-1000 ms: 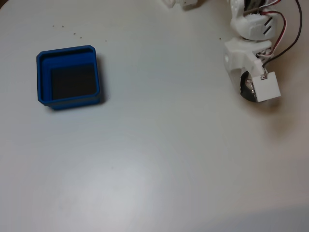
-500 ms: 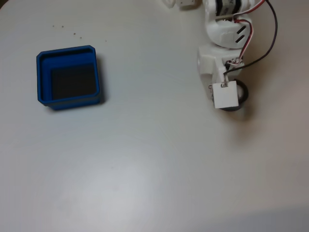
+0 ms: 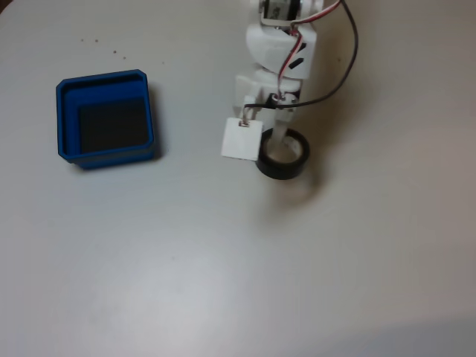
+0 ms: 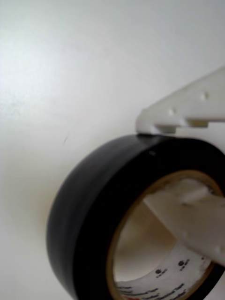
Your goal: Pick the black tape roll and drop it in the blue box
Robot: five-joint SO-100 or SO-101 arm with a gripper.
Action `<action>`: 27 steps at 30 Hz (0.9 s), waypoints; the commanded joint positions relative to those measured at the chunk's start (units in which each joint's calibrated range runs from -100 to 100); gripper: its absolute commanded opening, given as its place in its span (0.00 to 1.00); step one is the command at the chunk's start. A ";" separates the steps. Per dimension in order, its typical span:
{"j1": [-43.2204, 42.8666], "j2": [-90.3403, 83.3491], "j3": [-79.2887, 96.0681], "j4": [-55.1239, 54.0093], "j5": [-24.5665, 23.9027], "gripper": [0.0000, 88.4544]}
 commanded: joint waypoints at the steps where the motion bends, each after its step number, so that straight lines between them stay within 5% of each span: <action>1: 5.06 -4.27 -5.06 -0.44 0.12 0.01; 27: 33.59 -4.11 -6.22 -0.93 0.30 0.01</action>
